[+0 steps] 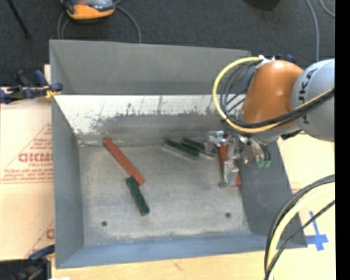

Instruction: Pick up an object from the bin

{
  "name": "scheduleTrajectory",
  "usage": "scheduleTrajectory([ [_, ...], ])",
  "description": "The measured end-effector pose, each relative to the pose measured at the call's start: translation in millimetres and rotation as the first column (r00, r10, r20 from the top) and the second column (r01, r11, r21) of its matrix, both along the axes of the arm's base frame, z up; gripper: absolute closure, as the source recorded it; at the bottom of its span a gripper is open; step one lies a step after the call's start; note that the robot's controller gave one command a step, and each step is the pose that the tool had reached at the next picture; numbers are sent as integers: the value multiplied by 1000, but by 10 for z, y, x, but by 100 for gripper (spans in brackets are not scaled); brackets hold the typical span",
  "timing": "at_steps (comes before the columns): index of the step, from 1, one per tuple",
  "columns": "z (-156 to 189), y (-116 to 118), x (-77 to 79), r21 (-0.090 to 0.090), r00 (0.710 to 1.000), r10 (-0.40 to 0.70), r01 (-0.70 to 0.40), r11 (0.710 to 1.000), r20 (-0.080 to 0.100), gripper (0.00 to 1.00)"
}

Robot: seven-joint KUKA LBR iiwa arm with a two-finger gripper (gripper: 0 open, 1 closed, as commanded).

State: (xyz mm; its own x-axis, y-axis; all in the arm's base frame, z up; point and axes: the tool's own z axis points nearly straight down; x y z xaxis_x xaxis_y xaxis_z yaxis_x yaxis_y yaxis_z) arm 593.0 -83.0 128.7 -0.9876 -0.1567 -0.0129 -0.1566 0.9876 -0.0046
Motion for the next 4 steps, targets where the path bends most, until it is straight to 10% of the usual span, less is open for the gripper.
scheduleTrajectory([
  [2, -578, 41, 437, 0, 995, 104, -104, 995, -5, 0],
  [3, -254, -140, 557, -1, 992, 127, -127, 992, -8, 100],
  [4, -254, -139, 557, -1, 992, 128, -128, 992, -9, 0],
])
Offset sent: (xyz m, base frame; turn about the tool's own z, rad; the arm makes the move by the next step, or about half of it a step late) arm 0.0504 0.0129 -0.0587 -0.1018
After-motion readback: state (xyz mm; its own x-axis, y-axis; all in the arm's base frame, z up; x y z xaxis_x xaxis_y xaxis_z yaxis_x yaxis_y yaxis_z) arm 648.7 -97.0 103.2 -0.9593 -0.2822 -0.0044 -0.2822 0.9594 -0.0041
